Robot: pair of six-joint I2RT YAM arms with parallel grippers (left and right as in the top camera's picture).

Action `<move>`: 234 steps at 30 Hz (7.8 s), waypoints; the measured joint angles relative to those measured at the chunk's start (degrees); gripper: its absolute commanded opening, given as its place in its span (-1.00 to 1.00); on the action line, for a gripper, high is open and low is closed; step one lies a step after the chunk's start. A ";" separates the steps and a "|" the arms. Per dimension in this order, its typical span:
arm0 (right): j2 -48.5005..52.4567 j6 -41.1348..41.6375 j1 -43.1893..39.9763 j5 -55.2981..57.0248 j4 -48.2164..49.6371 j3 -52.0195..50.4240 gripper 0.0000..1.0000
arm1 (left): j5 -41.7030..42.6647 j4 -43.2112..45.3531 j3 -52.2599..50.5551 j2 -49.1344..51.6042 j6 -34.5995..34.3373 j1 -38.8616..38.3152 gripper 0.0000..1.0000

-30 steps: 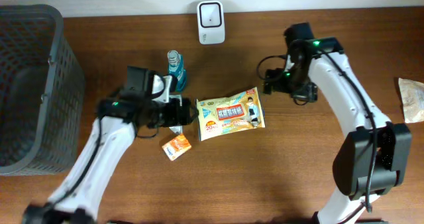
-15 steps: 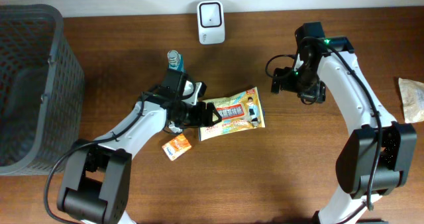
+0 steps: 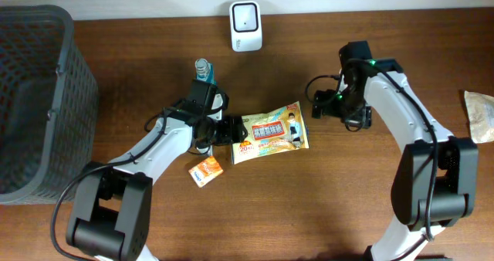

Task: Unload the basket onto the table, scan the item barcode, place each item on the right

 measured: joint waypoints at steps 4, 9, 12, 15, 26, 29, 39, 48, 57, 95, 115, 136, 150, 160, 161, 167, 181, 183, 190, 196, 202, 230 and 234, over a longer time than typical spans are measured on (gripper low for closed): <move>0.13 -0.24 0.00 -2.73 6.99 -4.07 0.36 | 2.08 2.93 0.00 2.91 -1.09 -0.24 0.67; 0.35 -0.26 0.00 -5.81 12.17 -9.27 -0.28 | 6.69 7.21 0.09 5.55 -4.50 -0.48 0.26; 0.39 0.02 0.15 -8.44 13.11 -10.43 -0.73 | 8.02 8.96 0.07 6.80 -5.70 -0.48 -0.26; 0.39 0.87 0.59 -9.55 13.60 -10.47 -0.91 | 8.83 9.81 0.07 7.87 -6.36 -0.48 -1.00; 0.66 0.04 -0.63 -4.76 1.05 -4.87 -0.81 | 8.52 3.98 1.25 5.42 -2.56 -0.50 -1.00; 0.70 -1.38 -2.89 -1.55 -5.42 1.57 -0.81 | 3.41 -0.09 3.67 -0.33 1.09 -0.79 -1.00; 0.70 -4.17 -7.56 1.49 -15.43 12.66 -0.82 | -20.11 0.37 11.06 -19.96 24.39 -2.71 -1.00; 0.70 -4.31 -7.56 1.44 -16.55 12.66 -0.81 | -46.34 7.65 11.13 -8.31 43.63 -16.48 -1.00; 0.70 -4.55 -7.56 1.14 -16.85 12.74 -0.49 | -62.73 5.35 11.17 -0.59 44.39 -26.88 -0.87; 4.50 2.16 8.55 -9.40 13.77 7.43 -0.90 | -23.23 -19.30 11.41 -23.04 12.68 -2.10 0.62; 9.03 3.43 8.20 -0.79 -10.05 16.04 -0.52 | -22.97 -21.16 11.41 -23.04 12.24 -2.03 0.82; 7.69 2.34 16.37 -7.23 -1.68 -1.05 -0.90 | -22.80 -20.87 11.41 -23.04 11.85 -2.03 0.75; 8.50 -1.99 6.82 -4.59 -7.08 19.28 -0.68 | -22.80 -20.81 11.41 -23.04 11.78 -2.03 0.81; 17.29 1.81 7.23 -1.03 0.81 13.16 -0.78 | -22.58 -21.22 11.41 -23.04 11.78 -2.03 0.81; 17.51 2.23 7.23 -0.22 1.05 13.16 -0.78 | -21.97 -21.31 11.41 -23.04 11.78 -2.03 0.81; 17.51 2.58 6.88 2.29 -9.20 17.20 -0.35 | -17.44 -21.42 11.41 -23.04 11.78 -2.03 0.83; 14.56 -4.83 9.03 -0.90 -29.35 20.96 -0.44 | -16.44 -21.44 10.62 -22.75 11.74 -2.03 0.69; 14.58 -5.33 11.15 -1.46 -28.65 18.49 -0.42 | -16.90 -21.40 10.62 -22.75 11.74 -2.03 0.68; 14.60 -5.20 18.23 -2.78 -26.69 11.74 -0.25 | -20.90 -21.79 10.58 -22.71 9.05 -2.03 0.69; 14.49 -0.81 19.19 -3.19 -15.98 6.91 -0.28 | -24.02 -22.25 10.58 -22.71 5.97 -2.03 0.76; 14.47 2.71 19.19 -7.26 -1.49 6.62 -0.28 | -24.81 -22.34 10.58 -22.71 5.31 -2.03 0.84; 19.17 4.87 11.85 -0.44 4.85 23.78 -0.42 | -24.83 -22.82 10.58 -22.71 5.14 -2.03 0.99; 20.61 4.81 11.67 3.85 1.01 23.28 -0.44 | -24.83 -23.69 10.58 -22.71 5.14 -2.03 0.99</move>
